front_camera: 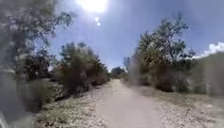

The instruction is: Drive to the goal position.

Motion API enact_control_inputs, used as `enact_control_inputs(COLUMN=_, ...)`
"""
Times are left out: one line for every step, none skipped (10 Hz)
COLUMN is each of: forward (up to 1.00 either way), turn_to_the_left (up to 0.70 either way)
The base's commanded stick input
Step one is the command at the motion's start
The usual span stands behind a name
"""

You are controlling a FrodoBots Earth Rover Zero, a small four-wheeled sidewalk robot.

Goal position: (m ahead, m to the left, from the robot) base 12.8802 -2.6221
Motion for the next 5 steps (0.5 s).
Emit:
enact_control_inputs(forward=0.44, turn_to_the_left=0.02)
enact_control_inputs(forward=0.44, turn_to_the_left=0.02)
enact_control_inputs(forward=0.44, turn_to_the_left=0.02)
enact_control_inputs(forward=0.44, turn_to_the_left=0.02)
enact_control_inputs(forward=0.44, turn_to_the_left=0.02)
